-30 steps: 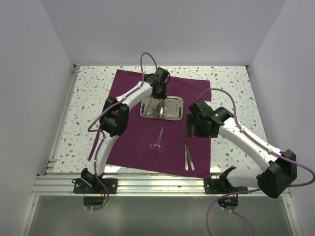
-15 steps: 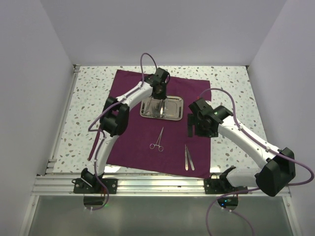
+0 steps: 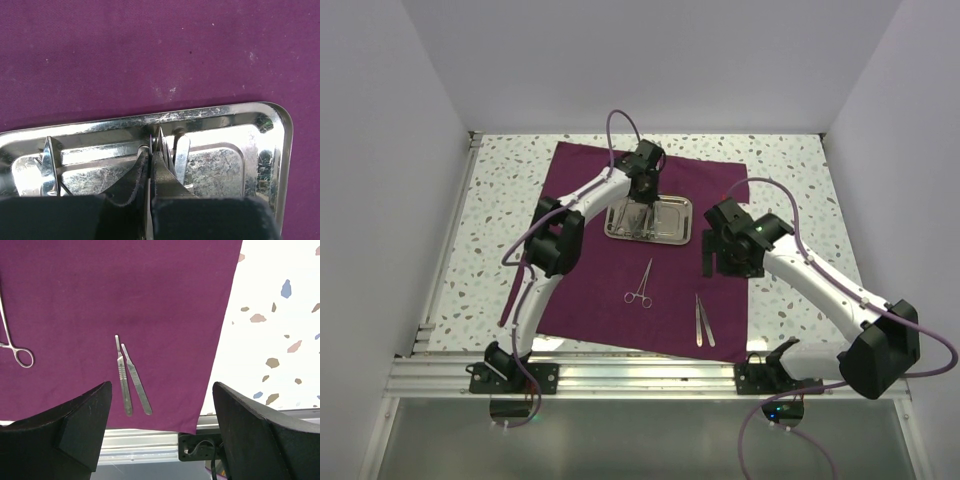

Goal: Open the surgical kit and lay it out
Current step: Pick up the medical item from the container, then place the medical item in the surgical kit.

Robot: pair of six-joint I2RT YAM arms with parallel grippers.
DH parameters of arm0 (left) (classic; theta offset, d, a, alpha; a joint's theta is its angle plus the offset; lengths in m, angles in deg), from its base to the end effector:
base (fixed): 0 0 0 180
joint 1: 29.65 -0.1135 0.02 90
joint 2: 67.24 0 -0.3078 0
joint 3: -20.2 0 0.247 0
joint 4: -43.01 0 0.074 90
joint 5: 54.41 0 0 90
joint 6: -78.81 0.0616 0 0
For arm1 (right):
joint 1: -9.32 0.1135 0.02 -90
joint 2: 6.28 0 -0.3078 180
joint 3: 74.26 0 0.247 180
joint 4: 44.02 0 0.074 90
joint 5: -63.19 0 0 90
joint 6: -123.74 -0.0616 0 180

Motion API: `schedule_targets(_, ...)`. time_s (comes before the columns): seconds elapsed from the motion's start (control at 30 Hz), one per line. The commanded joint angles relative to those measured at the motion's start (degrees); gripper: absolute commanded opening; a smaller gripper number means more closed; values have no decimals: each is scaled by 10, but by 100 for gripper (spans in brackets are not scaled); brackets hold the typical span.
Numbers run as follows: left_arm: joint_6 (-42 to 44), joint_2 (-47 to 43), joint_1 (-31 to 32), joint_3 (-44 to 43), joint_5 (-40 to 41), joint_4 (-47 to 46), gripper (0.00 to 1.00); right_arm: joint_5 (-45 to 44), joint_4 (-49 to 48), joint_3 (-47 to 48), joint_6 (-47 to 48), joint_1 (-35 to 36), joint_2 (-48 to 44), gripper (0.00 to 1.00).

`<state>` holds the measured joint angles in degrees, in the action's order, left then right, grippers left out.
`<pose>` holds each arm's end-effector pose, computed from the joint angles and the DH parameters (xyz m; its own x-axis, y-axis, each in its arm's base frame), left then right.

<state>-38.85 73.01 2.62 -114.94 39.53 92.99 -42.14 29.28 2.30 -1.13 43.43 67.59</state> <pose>0.4928 -0.3062 0.1772 -0.8460 -0.0135 -0.5330 0.1204 0.9690 -0.2158 0.1958 0.1130 0.2949 -0.9084 0.0507 -0.4150 0.0624 0.9979 -0.0148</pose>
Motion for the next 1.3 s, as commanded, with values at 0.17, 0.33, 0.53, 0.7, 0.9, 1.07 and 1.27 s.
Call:
schedule_targets(0.17,2,-84,-5,-27,-18,13,0,-9,-4,39,10,-2,12,84)
schedule_targets(0.33,1,-173,-5,22,-14,30,0,-3,-30,61,21,-2,38,84)
schedule_targets(0.53,-11,-384,6,307,-6,-21,0,36,-84,135,40,-3,133,84)
schedule_targets(0.7,-37,-533,15,544,19,-35,0,65,-104,269,51,-4,263,85)
schedule_targets(0.9,-68,-641,23,725,43,-46,0,66,-106,455,51,-16,405,82)
schedule_targets(1.07,-85,-676,23,785,61,-33,61,51,-95,555,37,-26,509,72)
schedule_targets(1.27,-90,-705,23,769,78,-5,81,42,-72,578,28,-27,557,54)
